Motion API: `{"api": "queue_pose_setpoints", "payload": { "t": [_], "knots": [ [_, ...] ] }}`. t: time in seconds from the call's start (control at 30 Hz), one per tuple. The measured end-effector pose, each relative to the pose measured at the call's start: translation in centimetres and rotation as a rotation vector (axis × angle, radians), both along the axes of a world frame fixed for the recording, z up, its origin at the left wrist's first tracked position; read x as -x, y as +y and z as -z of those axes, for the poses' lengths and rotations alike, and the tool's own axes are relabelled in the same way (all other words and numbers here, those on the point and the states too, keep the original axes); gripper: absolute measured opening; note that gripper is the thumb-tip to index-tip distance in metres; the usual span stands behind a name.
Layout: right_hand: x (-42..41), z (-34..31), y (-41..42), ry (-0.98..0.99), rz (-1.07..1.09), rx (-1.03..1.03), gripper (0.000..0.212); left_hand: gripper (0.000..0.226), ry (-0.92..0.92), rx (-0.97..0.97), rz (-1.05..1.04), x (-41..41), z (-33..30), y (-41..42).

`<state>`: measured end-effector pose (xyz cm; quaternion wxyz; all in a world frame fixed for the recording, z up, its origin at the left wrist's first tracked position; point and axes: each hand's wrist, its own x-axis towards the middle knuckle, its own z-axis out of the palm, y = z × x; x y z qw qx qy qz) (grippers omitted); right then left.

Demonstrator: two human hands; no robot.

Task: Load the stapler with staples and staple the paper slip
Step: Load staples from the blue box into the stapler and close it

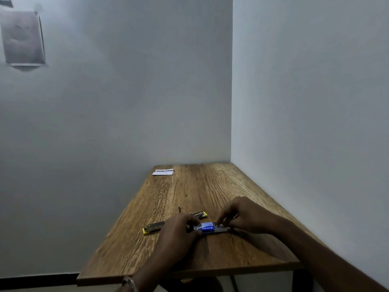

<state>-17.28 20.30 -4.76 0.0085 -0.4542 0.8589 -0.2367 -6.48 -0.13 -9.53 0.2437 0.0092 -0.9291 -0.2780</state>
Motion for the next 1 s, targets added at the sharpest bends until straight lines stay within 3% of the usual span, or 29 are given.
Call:
{"api": "queue_pose_setpoints", "payload": {
  "t": [0.43, 1.0],
  "knots": [
    [0.43, -0.68, 0.18, 0.047, -0.018, -0.111, 0.023, 0.029, 0.002, 0.009, -0.003, 0.06, 0.07, -0.09],
    [0.48, -0.48, 0.58, -0.095, -0.064, -0.036, 0.024, 0.027, 0.003, -0.009, 0.001, 0.07, 0.01, -0.08]
  ]
}}
